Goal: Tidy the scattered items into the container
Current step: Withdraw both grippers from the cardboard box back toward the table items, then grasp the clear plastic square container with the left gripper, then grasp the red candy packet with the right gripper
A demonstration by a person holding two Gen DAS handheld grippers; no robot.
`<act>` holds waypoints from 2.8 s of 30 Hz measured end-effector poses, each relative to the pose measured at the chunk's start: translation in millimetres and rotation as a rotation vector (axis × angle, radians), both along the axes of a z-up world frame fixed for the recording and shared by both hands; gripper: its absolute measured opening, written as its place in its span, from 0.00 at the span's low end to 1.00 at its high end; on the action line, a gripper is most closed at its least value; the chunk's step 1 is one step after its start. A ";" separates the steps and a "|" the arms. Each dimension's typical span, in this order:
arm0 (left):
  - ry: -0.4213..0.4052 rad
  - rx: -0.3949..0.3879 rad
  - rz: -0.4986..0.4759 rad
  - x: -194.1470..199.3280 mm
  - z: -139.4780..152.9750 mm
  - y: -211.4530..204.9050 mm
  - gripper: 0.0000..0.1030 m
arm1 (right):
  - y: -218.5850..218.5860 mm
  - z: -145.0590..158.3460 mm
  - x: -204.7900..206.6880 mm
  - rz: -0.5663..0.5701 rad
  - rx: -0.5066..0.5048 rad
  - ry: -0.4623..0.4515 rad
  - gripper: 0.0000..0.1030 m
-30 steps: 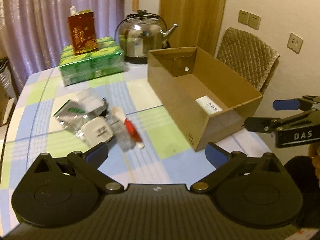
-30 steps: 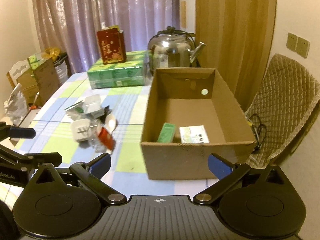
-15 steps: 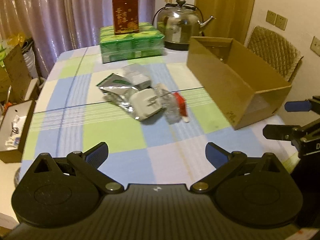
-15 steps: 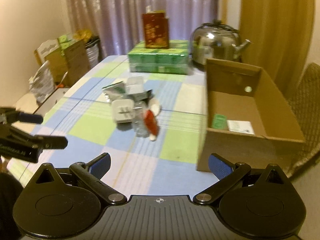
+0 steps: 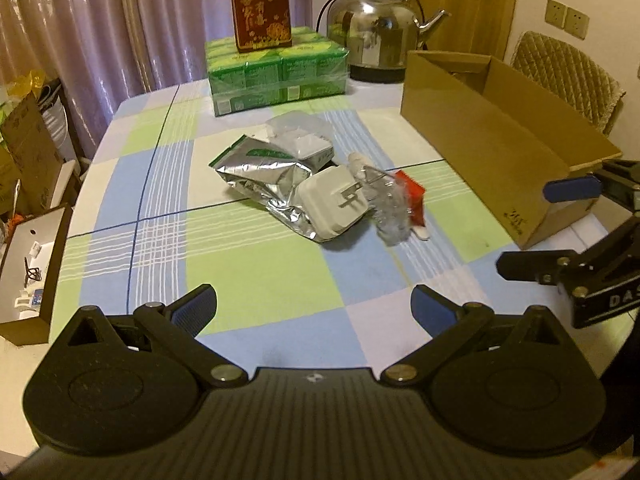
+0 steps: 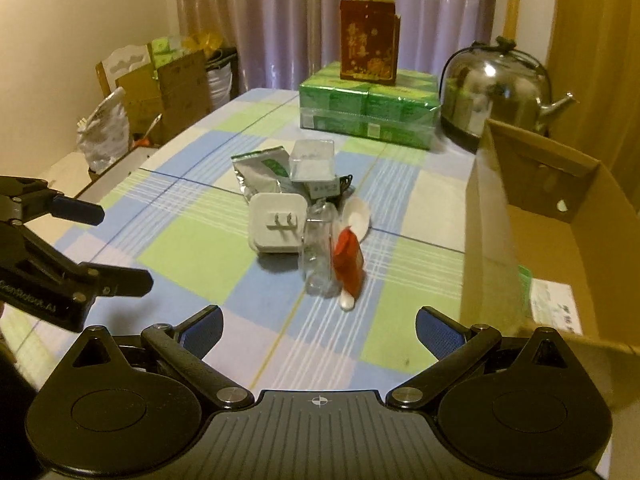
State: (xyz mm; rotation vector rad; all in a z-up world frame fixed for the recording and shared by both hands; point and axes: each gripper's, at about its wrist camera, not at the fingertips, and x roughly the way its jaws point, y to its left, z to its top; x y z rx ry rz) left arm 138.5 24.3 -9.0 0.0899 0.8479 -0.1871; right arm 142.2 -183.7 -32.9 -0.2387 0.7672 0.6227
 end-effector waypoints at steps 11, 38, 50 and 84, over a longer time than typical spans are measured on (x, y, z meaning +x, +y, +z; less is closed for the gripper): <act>0.025 -0.066 0.038 47.5 -29.6 6.3 0.98 | 21.7 -41.9 57.2 0.021 0.030 0.021 0.88; 0.045 -0.136 0.089 43.1 -41.5 14.4 0.99 | 37.0 -60.8 8.0 0.140 -0.054 -0.025 0.44; 0.067 -0.139 0.024 16.0 -34.6 -14.3 0.98 | 6.9 -65.1 -26.1 0.134 -0.061 0.008 0.61; 0.169 -0.137 -0.046 17.1 -72.6 -22.9 0.64 | 3.3 -78.4 31.4 0.077 -0.014 0.059 0.63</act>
